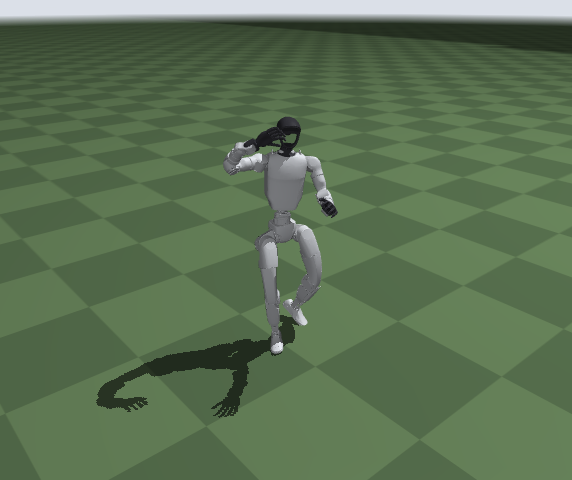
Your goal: Kungfu
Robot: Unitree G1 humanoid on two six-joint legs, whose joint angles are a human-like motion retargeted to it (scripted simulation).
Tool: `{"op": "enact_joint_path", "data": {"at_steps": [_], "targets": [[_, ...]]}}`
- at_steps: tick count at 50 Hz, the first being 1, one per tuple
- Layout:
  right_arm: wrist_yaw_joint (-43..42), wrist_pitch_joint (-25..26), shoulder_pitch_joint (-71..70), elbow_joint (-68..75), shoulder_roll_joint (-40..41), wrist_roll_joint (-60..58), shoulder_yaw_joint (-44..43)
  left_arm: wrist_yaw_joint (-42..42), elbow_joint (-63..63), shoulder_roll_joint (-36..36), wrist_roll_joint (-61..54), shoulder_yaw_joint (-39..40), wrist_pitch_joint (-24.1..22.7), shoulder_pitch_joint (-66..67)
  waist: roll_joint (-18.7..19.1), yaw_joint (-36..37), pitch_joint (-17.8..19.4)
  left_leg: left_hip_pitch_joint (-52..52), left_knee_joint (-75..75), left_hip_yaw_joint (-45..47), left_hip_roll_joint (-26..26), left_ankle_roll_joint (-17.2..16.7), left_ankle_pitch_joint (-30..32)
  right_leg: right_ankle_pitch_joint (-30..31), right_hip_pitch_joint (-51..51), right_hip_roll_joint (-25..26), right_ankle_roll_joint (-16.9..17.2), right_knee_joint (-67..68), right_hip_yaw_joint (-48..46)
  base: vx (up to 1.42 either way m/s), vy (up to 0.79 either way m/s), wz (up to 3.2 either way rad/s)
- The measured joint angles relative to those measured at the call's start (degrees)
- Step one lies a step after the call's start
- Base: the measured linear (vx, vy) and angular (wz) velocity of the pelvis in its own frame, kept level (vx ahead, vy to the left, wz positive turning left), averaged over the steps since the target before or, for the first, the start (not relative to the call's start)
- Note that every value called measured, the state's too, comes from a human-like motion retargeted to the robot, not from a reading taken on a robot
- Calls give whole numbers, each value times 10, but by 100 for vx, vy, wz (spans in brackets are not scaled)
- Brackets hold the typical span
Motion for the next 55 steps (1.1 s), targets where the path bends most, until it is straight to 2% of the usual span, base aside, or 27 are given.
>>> {"op": "enact_joint_path", "data": {"at_steps": [4, 5, 7, 10, 12, 13, 15, 17, 21, 24, 26, 27, 28, 30, 32, 35, 38, 39, 40, 42, 43, 44, 47, 48, 50, 53, 55], "targets": [[-22, 9, -84, 10, 26, -31, 69, 7, -20, 40, 7, 3, 56, -111, 14, 24, 4, -65, -46, -24, 2, 0, -63, 17, 64, 75, -3, -50, 69, 37, -38, -235], [-31, 10, -103, 11, 33, -37, 84, 3, -24, 52, 6, 2, 79, -140, 20, 29, 5, -79, -61, -30, 10, 0, -72, 22, 79, 97, -10, -63, 92, 42, -30, -228], [-48, 13, -135, 11, 50, -45, 106, -2, -24, 62, 16, 11, 149, -199, 32, 28, 5, -112, -96, -45, 16, 27, -76, 36, 103, 130, -25, -80, 139, 41, -21, -218], [-76, 18, -165, 3, 77, -58, 129, -11, -5, 68, 53, 23, 250, -283, 44, 22, 1, -152, -159, -67, 22, 82, -28, 43, 132, 164, -54, -88, 208, 45, -20, -213], [-105, 27, -180, -14, 86, -87, 143, -34, 8, 75, 92, 10, 310, -331, 50, 15, 0, -169, -207, -86, 23, 107, 13, 41, 152, 184, -75, -88, 257, 53, -21, -205], [-127, 34, -185, -25, 89, -104, 152, -48, 15, 74, 113, 3, 344, -351, 52, 11, -2, -173, -231, -94, 21, 115, 12, 39, 163, 193, -84, -87, 282, 53, -20, -203], [-164, 45, -195, -53, 91, -135, 171, -98, 23, 68, 160, -11, 405, -386, 54, 3, -5, -181, -275, -107, 18, 134, 11, 30, 182, 206, -97, -79, 327, 52, -20, -202], [-175, 48, -204, -89, 84, -156, 192, -178, 14, 62, 210, -31, 443, -407, 59, -1, -6, -184, -314, -115, 19, 141, -3, 16, 193, 216, -102, -60, 362, 41, -20, -211], [-116, 63, -211, -157, 74, -180, 237, -334, -49, 62, 306, -68, 467, -410, 81, -14, 4, -170, -358, -106, 40, 108, -58, -15, 218, 240, -114, -12, 432, 44, -12, -220], [-37, 95, -192, -178, 81, -191, 248, -397, -103, 76, 355, -86, 453, -391, 105, -31, 18, -150, -335, -128, 57, 83, -91, -28, 222, 249, -127, 29, 477, 33, 7, -221], [-15, 142, -164, -171, 99, -192, 237, -426, -132, 100, 375, -99, 436, -375, 126, -45, 34, -124, -314, -123, 68, 69, -105, -31, 218, 246, -133, 57, 509, 10, 29, -290], [-22, 166, -145, -164, 114, -196, 225, -447, -150, 122, 378, -106, 428, -365, 139, -49, 42, -106, -315, -104, 77, 62, -95, -29, 209, 240, -129, 73, 523, -6, 45, -357], [-41, 176, -124, -157, 132, -212, 210, -473, -170, 147, 377, -116, 424, -351, 153, -46, 51, -81, -327, -81, 88, 49, -59, -25, 193, 232, -116, 96, 534, -3, 54, -354], [-101, 162, -63, -131, 191, -259, 170, -547, -218, 209, 370, -141, 417, -304, 212, -80, 64, -96, -293, -75, 130, 6, 5, 8, 143, 214, -84, 110, 479, -1, 68, -358], [-152, 133, -7, -67, 297, -278, 176, -660, -282, 311, 344, -141, 399, -225, 232, -65, 58, -67, -281, 41, 148, 0, 47, 39, 57, 126, -45, 140, 430, -12, 95, -500], [-112, 104, 55, 103, 456, -222, 230, -768, -296, 399, 322, -145, 346, -87, 258, -67, 67, -58, -253, 48, 81, 0, 38, 84, -71, -30, 6, 126, 287, -27, 104, -491], [-53, 24, 130, 261, 593, -138, 311, -838, -194, 405, 260, -179, 255, 34, 256, 28, 104, 24, -269, 65, 8, 0, 62, 110, -192, -102, 11, 94, 210, -20, 96, -671], [-40, -9, 155, 315, 632, -107, 331, -868, -145, 393, 247, -199, 215, 60, 259, 51, 126, 45, -269, 36, -22, 0, 58, 114, -223, -108, -10, 81, 200, -38, 103, -643], [-28, -43, 181, 372, 672, -75, 347, -899, -91, 376, 238, -219, 171, 84, 262, 75, 151, 67, -269, -2, -53, 0, 50, 119, -252, -105, -43, 69, 199, -26, 92, -653], [12, -107, 228, 466, 739, -21, 377, -934, 4, 325, 260, -244, 75, 138, 261, 120, 202, 124, -269, -71, -115, 0, 3, 105, -292, -51, 3, 57, 283, -3, 68, -623], [32, -125, 249, 496, 763, 3, 389, -936, 41, 300, 280, -244, 37, 172, 271, 133, 228, 149, -263, -105, -125, 0, -36, 99, -318, 4, 18, 74, 317, 15, 47, -520], [47, -135, 261, 507, 773, 12, 401, -931, 75, 275, 295, -243, 16, 202, 273, 138, 249, 168, -259, -134, -139, 0, -74, 108, -336, 35, 29, 72, 336, 15, 32, -429], [67, -145, 278, 495, 779, -6, 431, -901, 165, 205, 316, -230, -5, 263, 264, 111, 301, 182, -251, -158, -169, 0, -166, 148, -366, 81, 47, 61, 366, -13, 20, -222], [72, -153, 284, 496, 785, -18, 436, -892, 192, 185, 312, -225, -9, 272, 268, 87, 315, 174, -250, -146, -158, 0, -193, 160, -383, 100, 43, 71, 373, -33, -2, -41], [103, -171, 290, 507, 793, -29, 441, -894, 231, 155, 301, -221, -15, 281, 275, 36, 330, 164, -259, -138, -132, 0, -238, 188, -414, 101, 27, 81, 360, -33, -18, 53], [152, -173, 280, 515, 791, -4, 452, -910, 258, 141, 274, -210, -29, 276, 283, 15, 345, 151, -233, -171, -143, 0, -281, 193, -427, 110, 24, 96, 353, -7, 0, -11], [160, -166, 280, 517, 791, 10, 441, -906, 258, 144, 262, -205, -25, 261, 278, 13, 352, 143, -219, -166, -149, 0, -286, 205, -433, 108, 17, 102, 350, -6, 0, -21]]}}
